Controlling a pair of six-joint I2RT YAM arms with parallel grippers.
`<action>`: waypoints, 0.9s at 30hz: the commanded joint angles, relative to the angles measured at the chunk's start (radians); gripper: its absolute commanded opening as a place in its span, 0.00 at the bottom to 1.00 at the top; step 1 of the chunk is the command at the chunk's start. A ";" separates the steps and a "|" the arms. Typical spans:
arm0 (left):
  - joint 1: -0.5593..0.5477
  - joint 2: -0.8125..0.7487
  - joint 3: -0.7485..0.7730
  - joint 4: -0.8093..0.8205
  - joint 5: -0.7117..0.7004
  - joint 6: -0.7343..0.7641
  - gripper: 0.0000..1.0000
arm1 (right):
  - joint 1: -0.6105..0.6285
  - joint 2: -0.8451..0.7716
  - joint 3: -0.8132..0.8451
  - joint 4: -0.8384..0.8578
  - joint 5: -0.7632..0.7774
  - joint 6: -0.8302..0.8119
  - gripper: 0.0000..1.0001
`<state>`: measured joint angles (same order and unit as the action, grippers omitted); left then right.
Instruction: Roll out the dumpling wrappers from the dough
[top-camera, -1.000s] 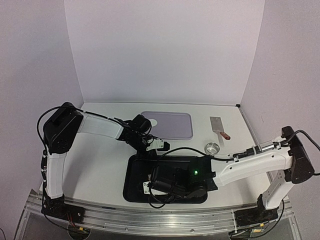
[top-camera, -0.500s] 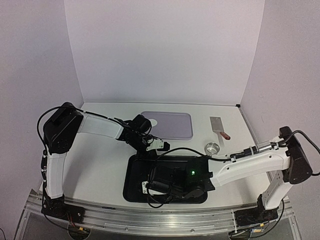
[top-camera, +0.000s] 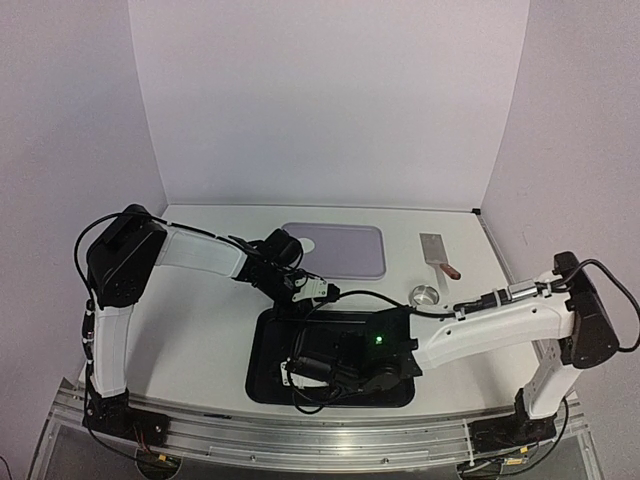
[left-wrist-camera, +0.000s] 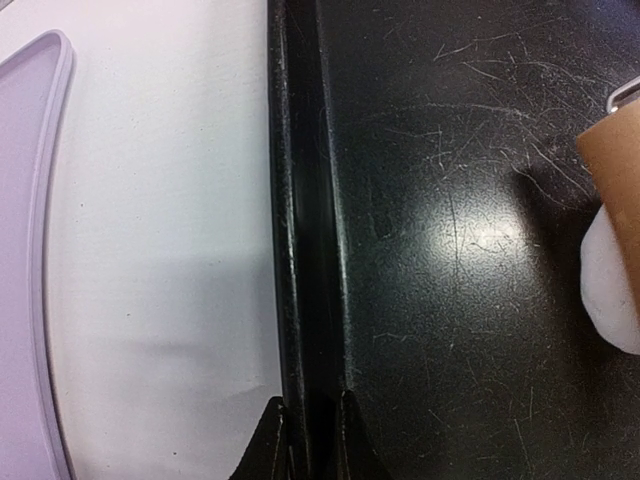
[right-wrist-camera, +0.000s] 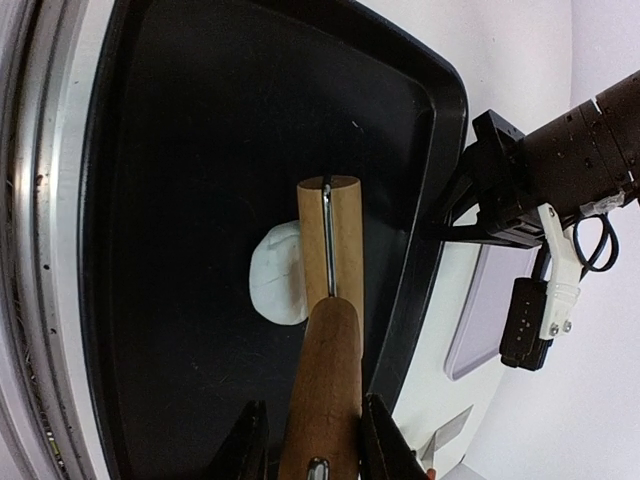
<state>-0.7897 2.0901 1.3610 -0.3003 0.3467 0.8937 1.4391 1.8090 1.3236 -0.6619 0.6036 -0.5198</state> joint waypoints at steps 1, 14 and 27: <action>0.018 0.044 0.017 0.040 -0.122 0.108 0.00 | 0.070 0.018 -0.061 -0.128 -0.180 0.063 0.00; 0.018 0.044 0.009 0.037 -0.132 0.122 0.00 | -0.011 0.092 -0.015 -0.101 -0.163 0.004 0.00; 0.025 0.042 0.005 0.045 -0.140 0.136 0.00 | 0.069 0.069 -0.066 -0.156 -0.121 0.133 0.00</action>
<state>-0.7860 2.0937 1.3621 -0.2939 0.3555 0.9080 1.5535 1.7968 1.2763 -0.6980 0.6853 -0.3967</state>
